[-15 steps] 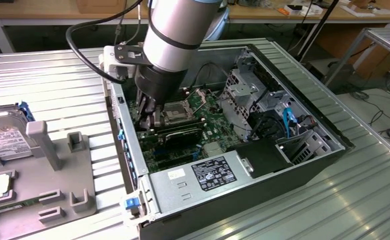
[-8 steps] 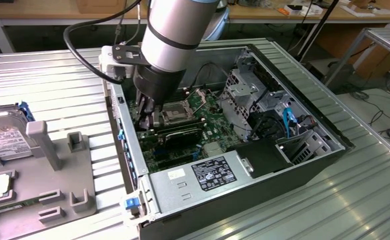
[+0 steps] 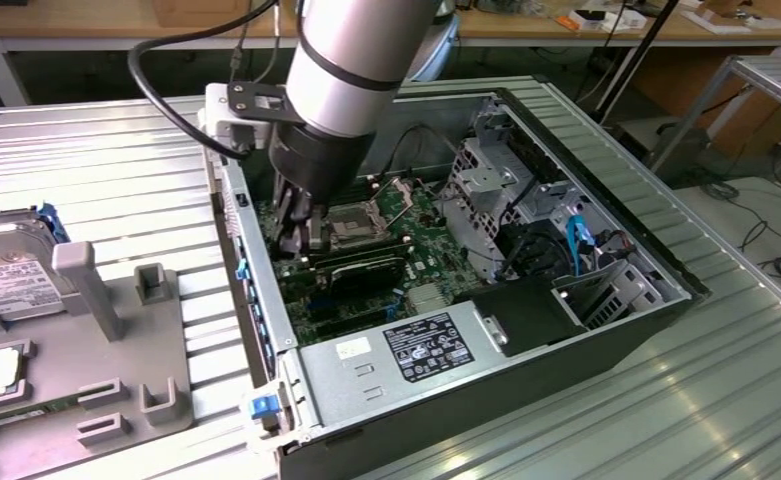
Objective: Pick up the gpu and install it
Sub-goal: 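Press down on the gpu until it lock into place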
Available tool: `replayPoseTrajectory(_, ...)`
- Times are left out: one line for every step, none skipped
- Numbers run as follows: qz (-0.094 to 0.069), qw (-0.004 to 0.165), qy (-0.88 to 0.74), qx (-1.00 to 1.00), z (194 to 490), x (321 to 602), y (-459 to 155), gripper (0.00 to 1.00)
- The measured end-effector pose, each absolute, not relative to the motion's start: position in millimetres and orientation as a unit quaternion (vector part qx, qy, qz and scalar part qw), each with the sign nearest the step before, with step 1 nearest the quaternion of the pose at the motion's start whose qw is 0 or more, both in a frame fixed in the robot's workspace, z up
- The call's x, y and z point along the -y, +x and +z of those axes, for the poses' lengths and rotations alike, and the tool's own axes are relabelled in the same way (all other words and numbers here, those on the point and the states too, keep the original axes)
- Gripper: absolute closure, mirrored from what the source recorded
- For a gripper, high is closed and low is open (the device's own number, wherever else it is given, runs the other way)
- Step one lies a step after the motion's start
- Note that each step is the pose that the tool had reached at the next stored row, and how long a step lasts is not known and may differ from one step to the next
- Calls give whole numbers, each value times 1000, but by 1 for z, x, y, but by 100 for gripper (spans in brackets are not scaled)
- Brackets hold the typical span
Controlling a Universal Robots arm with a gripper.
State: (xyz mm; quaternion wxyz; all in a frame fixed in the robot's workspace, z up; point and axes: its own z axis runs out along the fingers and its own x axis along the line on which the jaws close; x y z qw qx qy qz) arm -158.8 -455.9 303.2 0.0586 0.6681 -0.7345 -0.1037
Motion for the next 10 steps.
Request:
replayPoseTrajectory(-104, 59, 668, 735, 304, 456, -159, 89)
replayPoseTrajectory(-104, 59, 668, 734, 305, 456, -159, 89)
replayPoseTrajectory(-105, 60, 668, 734, 306, 456, -159, 89)
replayPoseTrajectory(-106, 61, 668, 734, 306, 457, -159, 89)
replayPoseTrajectory(-106, 62, 667, 734, 306, 457, -159, 89)
replayPoseTrajectory(-106, 62, 667, 734, 306, 458, -159, 89)
replayPoseTrajectory(-106, 62, 667, 734, 306, 458, -159, 89)
replayPoseTrajectory(-106, 63, 667, 735, 306, 458, -159, 89)
replayPoseTrajectory(-108, 65, 665, 736, 306, 458, -159, 89)
replayPoseTrajectory(-111, 67, 663, 737, 306, 458, -159, 89)
